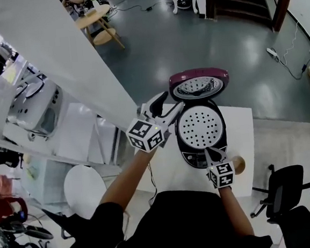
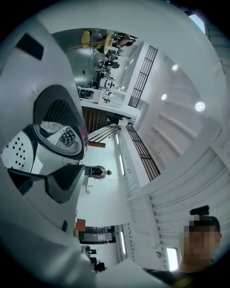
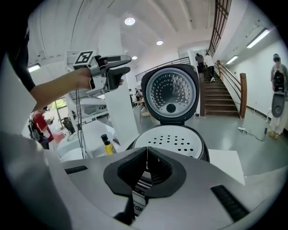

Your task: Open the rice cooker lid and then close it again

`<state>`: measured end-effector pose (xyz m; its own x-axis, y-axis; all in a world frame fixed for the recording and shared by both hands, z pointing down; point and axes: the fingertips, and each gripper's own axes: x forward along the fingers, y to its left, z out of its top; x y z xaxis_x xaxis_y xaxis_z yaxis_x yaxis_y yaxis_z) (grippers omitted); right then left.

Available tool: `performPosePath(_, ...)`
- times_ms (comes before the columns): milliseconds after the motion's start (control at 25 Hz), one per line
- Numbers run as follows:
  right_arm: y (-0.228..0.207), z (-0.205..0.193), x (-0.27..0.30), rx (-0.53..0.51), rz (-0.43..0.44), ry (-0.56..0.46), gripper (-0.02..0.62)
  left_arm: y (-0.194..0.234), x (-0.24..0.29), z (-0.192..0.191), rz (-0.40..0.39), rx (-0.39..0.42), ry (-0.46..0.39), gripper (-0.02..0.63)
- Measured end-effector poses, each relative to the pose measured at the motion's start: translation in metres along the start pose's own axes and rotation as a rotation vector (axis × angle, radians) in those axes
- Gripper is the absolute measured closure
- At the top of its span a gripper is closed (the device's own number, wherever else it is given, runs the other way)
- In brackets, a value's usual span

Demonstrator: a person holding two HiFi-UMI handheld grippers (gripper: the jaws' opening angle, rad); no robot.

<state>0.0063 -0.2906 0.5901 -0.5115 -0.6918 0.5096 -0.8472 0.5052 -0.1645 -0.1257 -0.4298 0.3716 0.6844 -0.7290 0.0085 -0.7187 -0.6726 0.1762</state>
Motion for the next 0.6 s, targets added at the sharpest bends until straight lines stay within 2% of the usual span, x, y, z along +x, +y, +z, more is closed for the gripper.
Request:
performPosePath(240, -0.010, 0.015, 0.003, 0.029, -0.055, -0.038, 0.595, 0.023, 0.026, 0.015, -0.050, 0.032, 0.018, 0.357)
performPosePath(480, -0.020, 0.032, 0.007, 0.023, -0.120, -0.097, 0.595, 0.048, 0.051, 0.018, -0.051, 0.016, 0.051, 0.358)
performPosePath(600, -0.026, 0.034, 0.007, 0.015, -0.149, -0.094, 0.595, 0.057, 0.063, 0.020, -0.060, 0.016, 0.064, 0.358)
